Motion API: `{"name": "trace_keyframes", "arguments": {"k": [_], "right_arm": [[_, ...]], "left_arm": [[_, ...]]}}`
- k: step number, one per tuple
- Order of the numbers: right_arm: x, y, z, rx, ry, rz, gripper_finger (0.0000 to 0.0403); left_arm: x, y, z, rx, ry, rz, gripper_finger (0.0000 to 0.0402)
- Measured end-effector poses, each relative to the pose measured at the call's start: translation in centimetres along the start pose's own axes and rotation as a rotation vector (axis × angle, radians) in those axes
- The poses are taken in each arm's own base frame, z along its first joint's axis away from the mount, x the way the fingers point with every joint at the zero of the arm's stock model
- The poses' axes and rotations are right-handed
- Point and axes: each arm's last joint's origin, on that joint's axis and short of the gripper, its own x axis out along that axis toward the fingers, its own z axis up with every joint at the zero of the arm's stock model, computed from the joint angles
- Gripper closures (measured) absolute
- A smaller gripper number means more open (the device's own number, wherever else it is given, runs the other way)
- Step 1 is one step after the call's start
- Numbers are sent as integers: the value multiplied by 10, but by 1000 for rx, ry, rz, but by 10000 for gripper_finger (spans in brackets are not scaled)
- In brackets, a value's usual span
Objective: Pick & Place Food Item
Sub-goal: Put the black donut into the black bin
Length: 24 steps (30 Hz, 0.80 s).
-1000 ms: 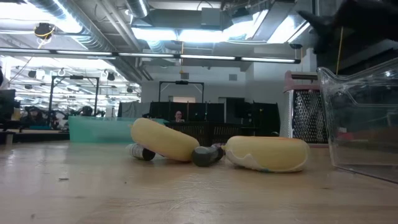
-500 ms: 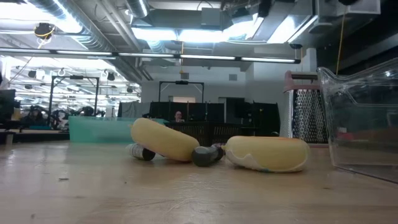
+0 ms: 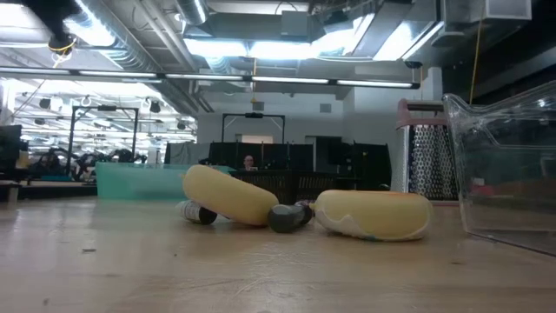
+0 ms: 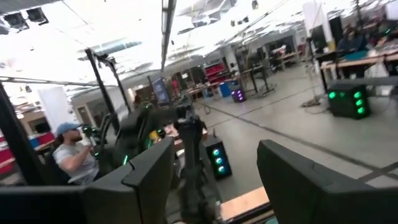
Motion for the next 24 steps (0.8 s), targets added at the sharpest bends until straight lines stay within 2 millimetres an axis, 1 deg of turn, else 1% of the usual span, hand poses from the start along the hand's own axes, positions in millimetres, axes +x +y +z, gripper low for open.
{"name": "trace_keyframes", "arguments": {"k": [2, 4, 8, 13, 16, 20, 24], "right_arm": [[0, 2, 6, -2, -15, -4, 175], [0, 2, 7, -3, -8, -9, 175], [-1, -3, -6, -29, 111, -109, 175], [-5, -3, -19, -64, 211, -207, 175], [-10, -3, -19, -93, 320, -297, 175], [-14, -4, -14, -167, 467, -445, 175], [-10, -4, -9, -194, 519, -478, 175]], "left_arm": [[20, -9, -13, 40, 70, -58, 201], [37, -18, -23, 37, 77, -132, 201], [62, -29, -38, -49, 32, -207, 201], [88, -33, -58, -136, 44, -235, 201], [98, -32, -69, -148, 97, -228, 201], [98, -27, -75, -107, 144, -185, 201], [97, -20, -79, -63, 167, -142, 201]]}}
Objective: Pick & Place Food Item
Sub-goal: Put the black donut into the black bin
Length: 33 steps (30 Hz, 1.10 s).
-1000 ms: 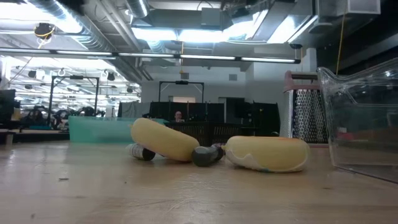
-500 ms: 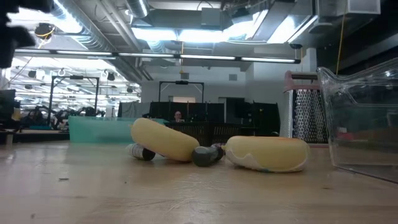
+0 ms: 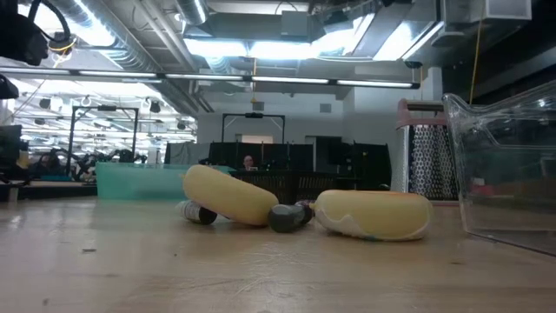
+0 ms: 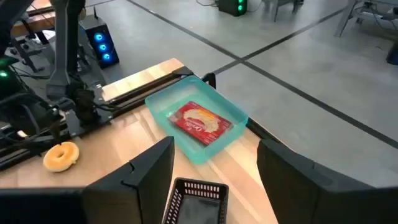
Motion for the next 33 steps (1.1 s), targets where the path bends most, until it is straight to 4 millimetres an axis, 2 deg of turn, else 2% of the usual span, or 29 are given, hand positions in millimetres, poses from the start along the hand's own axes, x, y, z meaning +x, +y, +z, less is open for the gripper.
{"name": "trace_keyframes", "arguments": {"k": [12, 18, 21, 24, 33], "right_arm": [[6, 6, 2, 33, -6, 25, 175], [6, 7, 2, 38, -12, 32, 175], [6, 8, 2, 38, -6, 51, 175], [6, 8, 2, 39, -7, 55, 175], [6, 8, 2, 39, -6, 58, 175]], "left_arm": [[10, -6, 0, 12, 70, 47, 201], [1, -23, 9, -79, -43, -181, 201], [7, -16, 3, -108, 54, -87, 201], [8, -16, 1, -143, 115, -79, 201], [21, -24, 1, -218, 159, -17, 201]]}}
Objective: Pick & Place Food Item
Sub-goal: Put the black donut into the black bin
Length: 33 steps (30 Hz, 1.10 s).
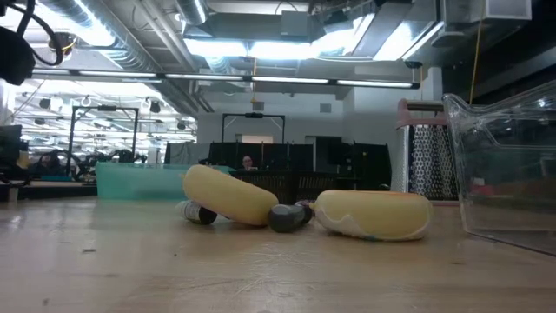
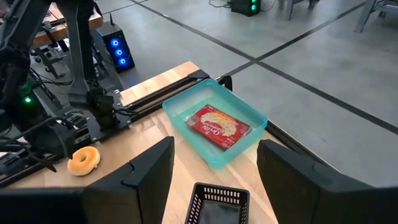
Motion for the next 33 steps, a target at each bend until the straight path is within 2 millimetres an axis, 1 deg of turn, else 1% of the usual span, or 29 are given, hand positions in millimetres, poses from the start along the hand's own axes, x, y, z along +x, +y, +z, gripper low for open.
{"name": "trace_keyframes", "arguments": {"k": [9, 16, 18, 21, 24, 29, 31, 33], "right_arm": [[0, 1, 0, -13, 10, 24, 175], [0, 1, -1, -27, 19, 51, 175], [0, 1, -1, -27, 19, 51, 175], [0, 1, -1, -26, 20, 54, 175], [0, 2, -1, -30, 24, 71, 175], [0, 2, 0, -36, 16, 77, 175], [0, 3, 1, -44, 7, 81, 175], [0, 3, 2, -45, -4, 85, 175]], "left_arm": [[22, -9, 2, -35, 25, 108, 201], [40, -19, 9, -66, 30, 119, 203], [45, -21, 12, -81, 41, 119, 213], [49, -25, 15, -101, 56, 88, 247], [45, -32, 20, -139, 23, -20, 298], [22, -33, 33, -201, -100, -182, 380], [11, -31, 39, -233, -172, -243, 395], [-1, -27, 44, -257, -255, -298, 397]]}}
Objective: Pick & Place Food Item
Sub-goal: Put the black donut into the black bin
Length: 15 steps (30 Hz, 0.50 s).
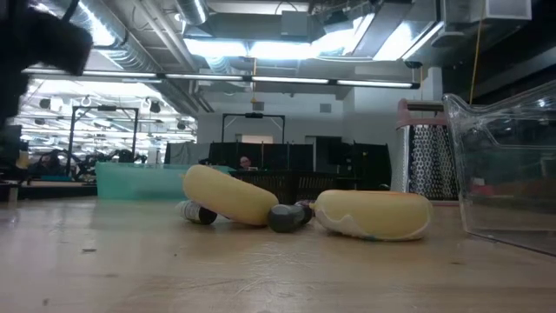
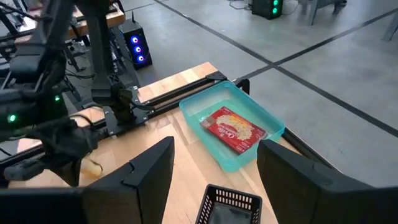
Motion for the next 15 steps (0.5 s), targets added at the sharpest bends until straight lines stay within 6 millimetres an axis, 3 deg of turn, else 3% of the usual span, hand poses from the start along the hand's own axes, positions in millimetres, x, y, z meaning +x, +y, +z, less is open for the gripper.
{"name": "trace_keyframes", "arguments": {"k": [9, 15], "right_arm": [[0, 1, 1, 1, -2, 24, 175], [0, 1, 2, 7, -9, 30, 175]], "left_arm": [[-40, -3, 30, 39, -208, -165, 389], [-58, -18, 43, 127, -173, -245, 310]]}}
